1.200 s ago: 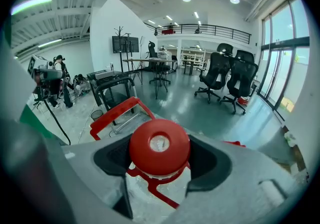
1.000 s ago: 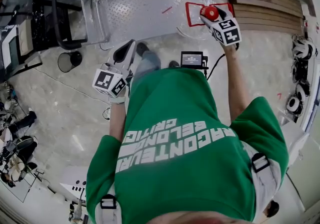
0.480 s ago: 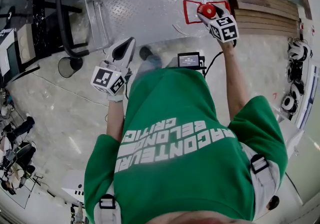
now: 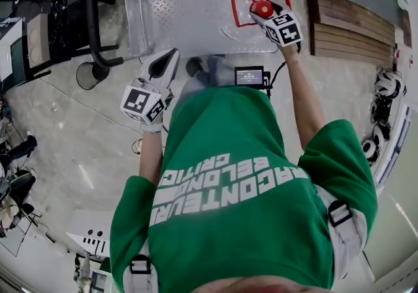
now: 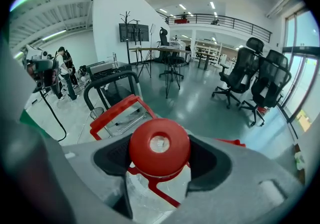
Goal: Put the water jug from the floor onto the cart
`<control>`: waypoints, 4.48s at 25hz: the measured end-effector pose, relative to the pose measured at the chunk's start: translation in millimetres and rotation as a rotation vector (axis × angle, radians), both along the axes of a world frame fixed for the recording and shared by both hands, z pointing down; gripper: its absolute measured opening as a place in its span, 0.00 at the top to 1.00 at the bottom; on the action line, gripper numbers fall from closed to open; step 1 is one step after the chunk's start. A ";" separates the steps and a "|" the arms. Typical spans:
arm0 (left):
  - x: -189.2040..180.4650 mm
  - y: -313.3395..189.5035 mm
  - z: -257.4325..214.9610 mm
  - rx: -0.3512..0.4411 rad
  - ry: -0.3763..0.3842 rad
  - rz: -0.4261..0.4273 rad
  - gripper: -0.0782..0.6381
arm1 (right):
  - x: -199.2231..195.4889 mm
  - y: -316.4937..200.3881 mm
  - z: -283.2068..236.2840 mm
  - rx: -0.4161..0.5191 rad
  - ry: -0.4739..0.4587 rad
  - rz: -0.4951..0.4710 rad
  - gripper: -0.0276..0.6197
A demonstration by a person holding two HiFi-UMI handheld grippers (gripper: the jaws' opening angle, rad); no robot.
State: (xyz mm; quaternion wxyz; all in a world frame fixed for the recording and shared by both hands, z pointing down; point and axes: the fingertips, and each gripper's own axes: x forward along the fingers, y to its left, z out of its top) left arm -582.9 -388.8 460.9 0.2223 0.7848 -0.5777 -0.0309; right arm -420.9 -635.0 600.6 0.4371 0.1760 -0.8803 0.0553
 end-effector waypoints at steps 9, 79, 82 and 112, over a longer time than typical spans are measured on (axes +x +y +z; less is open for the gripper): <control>-17.2 -2.2 0.8 -0.039 -0.012 -0.128 0.87 | -44.4 -18.9 66.7 -0.062 0.073 -0.104 0.50; -10.2 -49.1 18.5 -0.020 -0.011 -0.001 0.87 | 16.7 -40.0 0.2 0.053 -0.112 0.158 0.97; -3.8 -55.3 13.8 -0.004 -0.018 0.045 0.87 | 32.0 -30.6 -19.4 0.072 -0.144 0.166 0.97; 102.6 -106.3 9.7 -0.001 -0.004 0.254 0.88 | 184.4 47.2 -95.5 0.122 -0.271 0.214 0.97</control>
